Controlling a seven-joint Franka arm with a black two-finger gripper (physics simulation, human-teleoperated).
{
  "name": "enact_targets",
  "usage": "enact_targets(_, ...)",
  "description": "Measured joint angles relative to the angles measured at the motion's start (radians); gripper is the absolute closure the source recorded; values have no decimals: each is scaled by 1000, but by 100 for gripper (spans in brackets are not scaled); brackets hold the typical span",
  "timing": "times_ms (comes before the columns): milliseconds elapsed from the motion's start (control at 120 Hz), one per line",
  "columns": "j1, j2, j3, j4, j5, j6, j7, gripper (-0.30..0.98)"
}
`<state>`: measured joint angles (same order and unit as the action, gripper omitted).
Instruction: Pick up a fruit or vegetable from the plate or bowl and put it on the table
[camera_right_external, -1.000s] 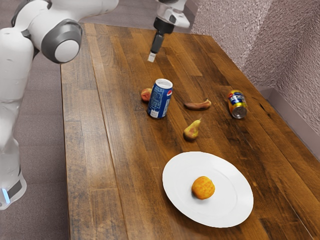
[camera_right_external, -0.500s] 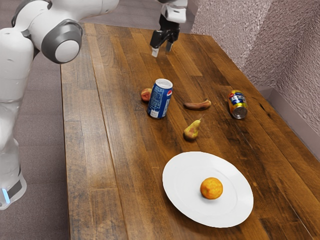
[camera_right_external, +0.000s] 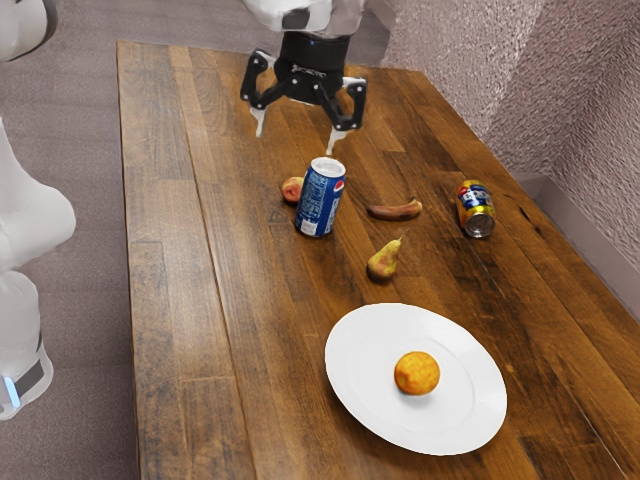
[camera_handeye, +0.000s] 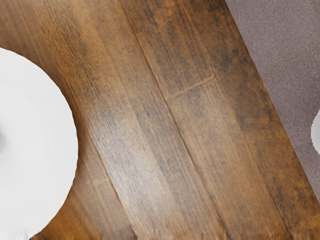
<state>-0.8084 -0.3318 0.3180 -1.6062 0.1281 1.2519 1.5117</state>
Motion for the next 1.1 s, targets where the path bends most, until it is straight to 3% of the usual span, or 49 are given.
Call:
enact_targets(50, 48, 7, -68, -69, -4, 43, 15, 0)
enact_targets(183, -10, 45, -113, -121, -54, 143, 47, 0)
enact_targets(717, -8, 255, -110, -111, -147, 416, 120, 0)
enact_targets(1100, 104, 320, -109, -94, -156, 522, 136, 0)
